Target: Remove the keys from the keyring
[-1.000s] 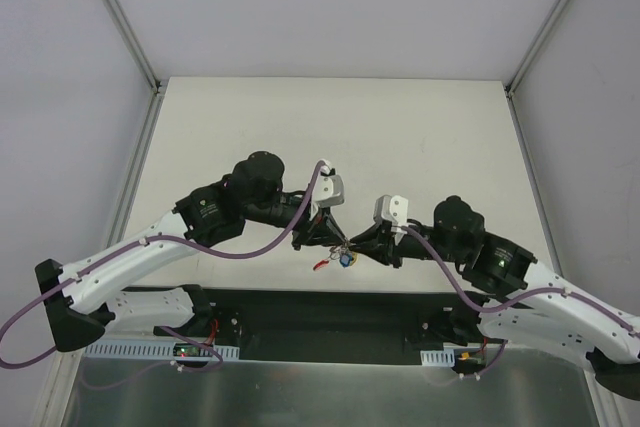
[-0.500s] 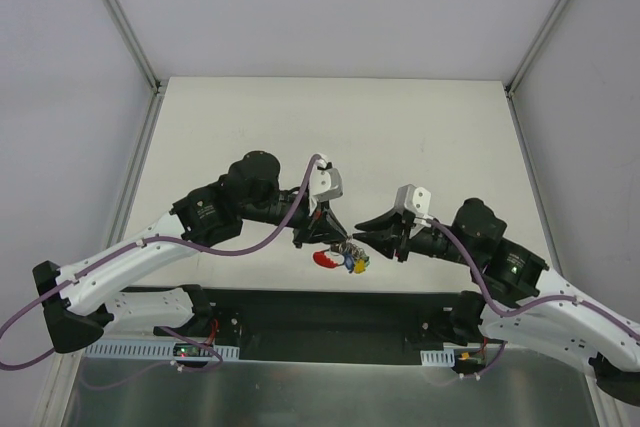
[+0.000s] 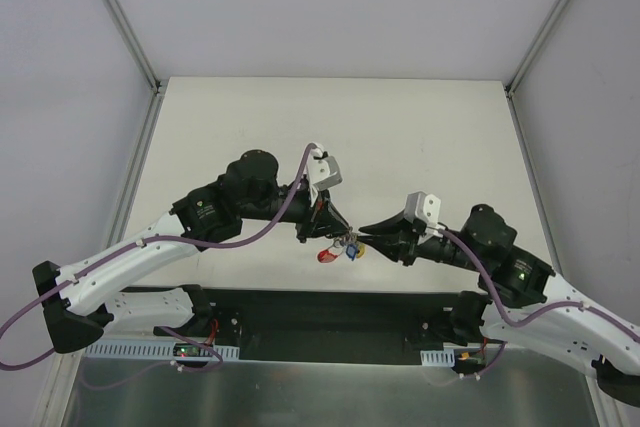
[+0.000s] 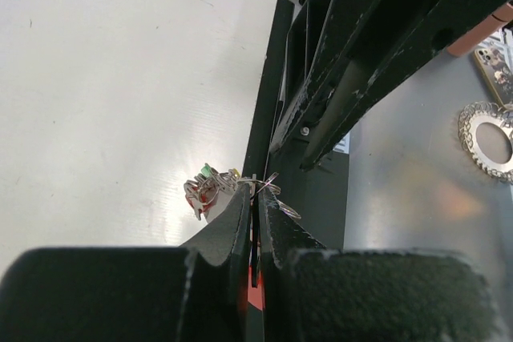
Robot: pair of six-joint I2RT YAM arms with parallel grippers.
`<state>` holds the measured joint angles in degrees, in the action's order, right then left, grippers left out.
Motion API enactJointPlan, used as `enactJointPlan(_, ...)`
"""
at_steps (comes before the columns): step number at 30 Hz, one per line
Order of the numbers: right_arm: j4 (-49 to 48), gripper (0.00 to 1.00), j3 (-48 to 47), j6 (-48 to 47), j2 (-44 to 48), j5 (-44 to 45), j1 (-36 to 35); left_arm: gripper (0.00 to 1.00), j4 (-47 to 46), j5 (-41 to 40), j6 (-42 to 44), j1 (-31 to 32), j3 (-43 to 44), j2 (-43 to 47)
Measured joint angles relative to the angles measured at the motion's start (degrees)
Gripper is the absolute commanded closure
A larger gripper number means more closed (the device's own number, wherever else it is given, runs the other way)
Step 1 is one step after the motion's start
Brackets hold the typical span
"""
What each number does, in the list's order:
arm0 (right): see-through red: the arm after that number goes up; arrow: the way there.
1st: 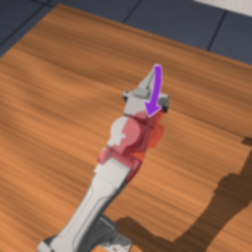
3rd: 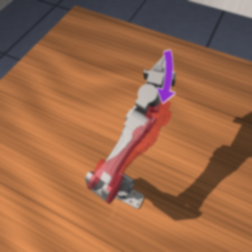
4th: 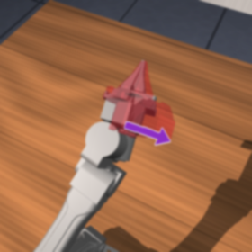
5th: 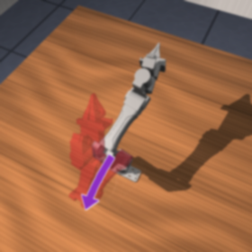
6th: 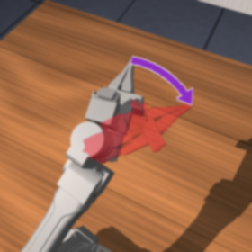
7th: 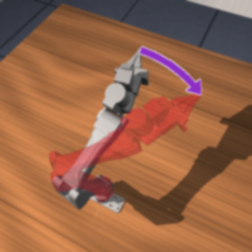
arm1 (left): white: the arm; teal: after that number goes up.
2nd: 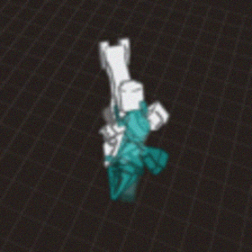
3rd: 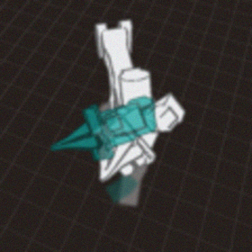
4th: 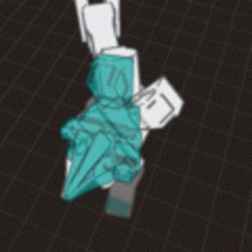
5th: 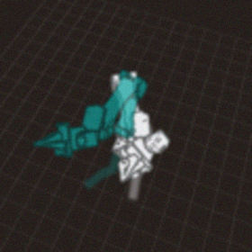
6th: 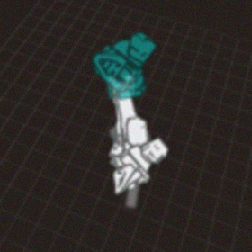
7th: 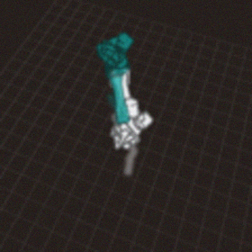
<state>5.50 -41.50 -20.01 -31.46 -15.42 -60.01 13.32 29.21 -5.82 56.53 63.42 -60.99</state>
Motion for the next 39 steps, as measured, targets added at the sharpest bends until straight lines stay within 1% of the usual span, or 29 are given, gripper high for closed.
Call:
enactJointPlan(3,-0.5,0.78,0.0,0.0,-1.1,0.0,-0.4,1.00,-1.1,-0.2,-1.1,0.0,0.0,0.0)
enactJointPlan(13,-2.7,0.82,0.0,0.1,-4.4,0.9,-1.4,1.00,-2.8,-1.2,-2.6,0.0,0.0,0.0)
enactJointPlan(27,-5.2,0.83,0.1,2.6,-4.8,5.1,-1.8,1.00,-4.5,-2.9,-2.8,0.0,0.0,0.5)
enactJointPlan(31,-6.0,0.86,0.1,3.8,-4.8,5.4,-1.9,1.00,-4.9,-3.0,-2.8,0.0,-0.2,0.9)
enactJointPlan(39,-6.7,0.86,0.1,6.3,-5.2,7.5,-2.1,1.00,-5.5,-3.7,-3.2,0.0,-0.3,1.1)
